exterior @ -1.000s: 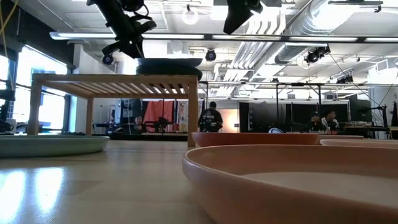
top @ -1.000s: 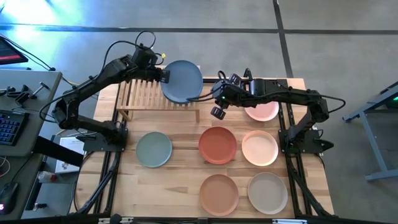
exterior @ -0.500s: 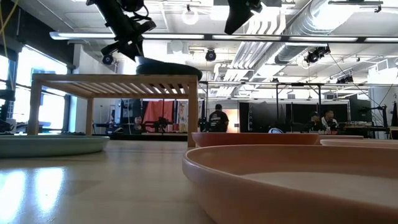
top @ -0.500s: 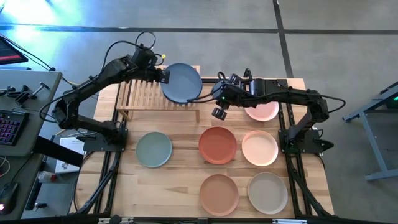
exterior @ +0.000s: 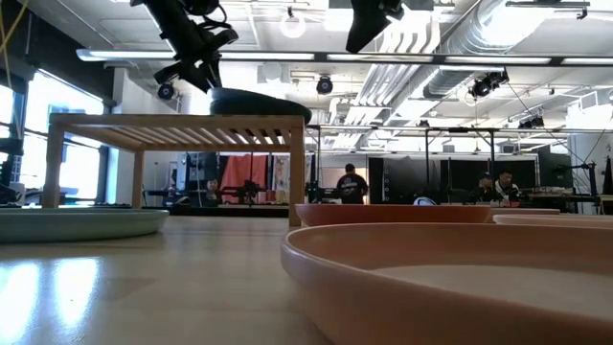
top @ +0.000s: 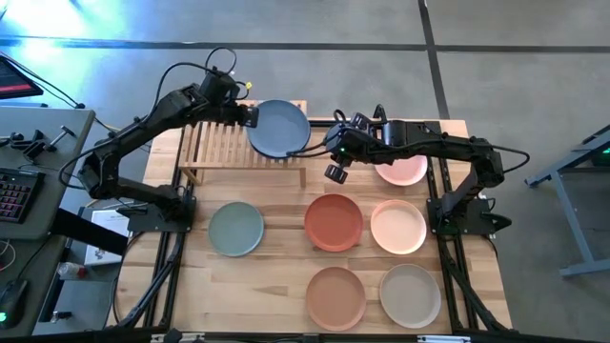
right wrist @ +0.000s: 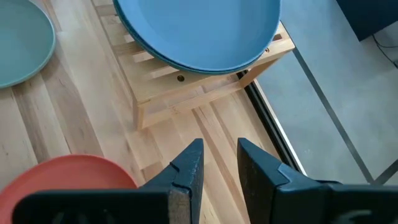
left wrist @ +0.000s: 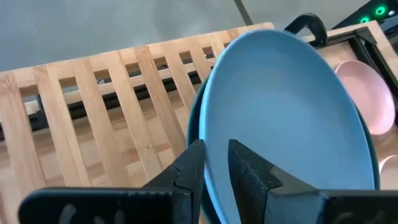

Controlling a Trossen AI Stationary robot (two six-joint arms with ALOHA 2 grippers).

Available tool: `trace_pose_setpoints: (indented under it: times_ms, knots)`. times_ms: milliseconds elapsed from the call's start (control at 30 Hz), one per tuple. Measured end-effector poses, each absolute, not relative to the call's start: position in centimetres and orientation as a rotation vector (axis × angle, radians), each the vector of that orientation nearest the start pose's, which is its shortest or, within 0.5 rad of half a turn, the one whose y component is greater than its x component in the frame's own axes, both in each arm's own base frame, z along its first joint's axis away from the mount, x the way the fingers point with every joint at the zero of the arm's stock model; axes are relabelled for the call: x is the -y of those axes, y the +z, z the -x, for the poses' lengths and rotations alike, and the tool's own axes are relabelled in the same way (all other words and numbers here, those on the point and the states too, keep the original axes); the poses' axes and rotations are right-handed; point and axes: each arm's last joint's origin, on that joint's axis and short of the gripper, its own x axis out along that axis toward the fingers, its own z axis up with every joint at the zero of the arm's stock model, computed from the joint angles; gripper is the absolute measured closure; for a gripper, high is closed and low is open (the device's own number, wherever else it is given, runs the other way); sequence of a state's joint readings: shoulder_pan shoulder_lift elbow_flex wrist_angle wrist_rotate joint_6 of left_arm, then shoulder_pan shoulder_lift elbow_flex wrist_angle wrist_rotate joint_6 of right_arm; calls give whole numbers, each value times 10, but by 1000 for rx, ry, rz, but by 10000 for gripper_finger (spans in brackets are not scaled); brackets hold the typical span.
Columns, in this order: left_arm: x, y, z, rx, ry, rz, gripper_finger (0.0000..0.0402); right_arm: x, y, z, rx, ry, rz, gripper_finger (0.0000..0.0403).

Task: Place and stack plates onto a shelf
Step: Stack the blue plate on top of the dark green plate on the shelf, then stack the top light orange plate on top of the blue plate on the shelf

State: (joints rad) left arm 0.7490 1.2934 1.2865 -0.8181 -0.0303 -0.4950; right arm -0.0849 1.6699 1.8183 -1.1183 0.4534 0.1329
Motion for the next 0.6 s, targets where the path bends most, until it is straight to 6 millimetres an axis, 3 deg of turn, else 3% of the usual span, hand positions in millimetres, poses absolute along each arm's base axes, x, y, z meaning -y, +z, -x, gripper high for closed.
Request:
trace_pose_setpoints:
  times_ms: [300,600]
  knots:
    - [-175,352,-179,-565,910,756,339,41,384,-330,-931,-556,62,329]
    - [-157,351,-191,-638,483,821,339,55,375,-313,-1111,-552,-43,329]
